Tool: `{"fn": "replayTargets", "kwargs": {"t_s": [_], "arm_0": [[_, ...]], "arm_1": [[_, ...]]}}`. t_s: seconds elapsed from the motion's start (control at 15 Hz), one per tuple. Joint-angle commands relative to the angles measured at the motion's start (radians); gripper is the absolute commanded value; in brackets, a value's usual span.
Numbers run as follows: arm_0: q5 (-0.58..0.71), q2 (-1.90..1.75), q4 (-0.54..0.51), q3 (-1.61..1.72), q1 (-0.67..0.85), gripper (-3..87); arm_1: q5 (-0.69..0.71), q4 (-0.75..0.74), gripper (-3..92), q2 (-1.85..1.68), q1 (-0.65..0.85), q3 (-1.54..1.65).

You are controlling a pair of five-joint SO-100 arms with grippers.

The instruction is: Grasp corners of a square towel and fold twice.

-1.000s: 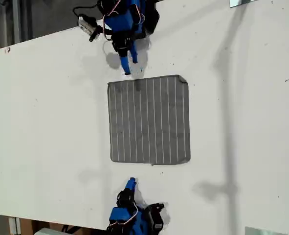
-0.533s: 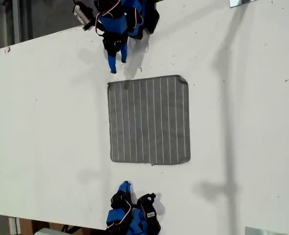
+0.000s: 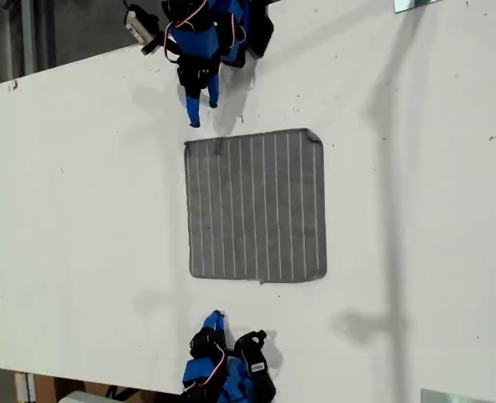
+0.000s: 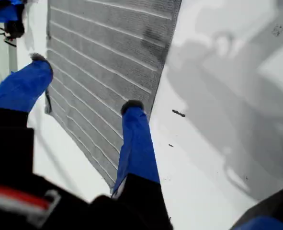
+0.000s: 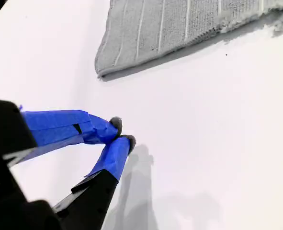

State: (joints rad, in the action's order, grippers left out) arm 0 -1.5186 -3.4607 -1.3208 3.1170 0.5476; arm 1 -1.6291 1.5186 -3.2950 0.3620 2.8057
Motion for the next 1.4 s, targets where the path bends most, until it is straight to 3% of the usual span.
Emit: {"fn": "replayTargets", "kwargs": {"t_s": [0.0,0.2,0.4,0.47,0.6,0.8,0.93,1.07,1.2,1.33], "arm_0": [[0.008,-0.006,0.003,-0.006,-0.038,0.1],[0.015,-0.006,0.003,-0.006,-0.064,0.0],[-0.035,-0.006,0.002,-0.006,-0.083,7.7],[-0.031,-0.006,0.002,-0.006,-0.086,3.6],[-0.044,-0.006,-0.009,-0.012,-0.109,10.8],[-0.055,-0.006,0.009,-0.002,-0.15,16.6],[-0.054,-0.006,0.011,0.0,-0.161,18.7],[-0.04,-0.006,0.021,0.002,-0.173,19.5],[-0.038,-0.006,0.021,0.002,-0.19,20.3],[-0.02,-0.006,0.029,0.002,-0.189,21.1]], "arm_1": [[0.066,0.023,37.5,0.002,0.037,-0.021],[0.081,0.011,33.6,0.002,0.032,-0.011],[0.089,-0.003,22.5,0.002,0.032,0.003],[0.091,-0.005,21.8,0.002,0.028,0.005],[0.098,-0.02,25.2,0.002,-0.035,0.015],[0.164,-0.178,25.6,0.061,-0.115,-0.009],[0.213,-0.29,26.0,0.348,-0.135,-0.161],[0.267,-0.408,27.0,0.871,-0.196,-0.445],[0.218,-0.465,27.5,1.141,-0.29,-0.558],[0.103,-0.416,28.4,1.384,-0.411,-0.672]]}}
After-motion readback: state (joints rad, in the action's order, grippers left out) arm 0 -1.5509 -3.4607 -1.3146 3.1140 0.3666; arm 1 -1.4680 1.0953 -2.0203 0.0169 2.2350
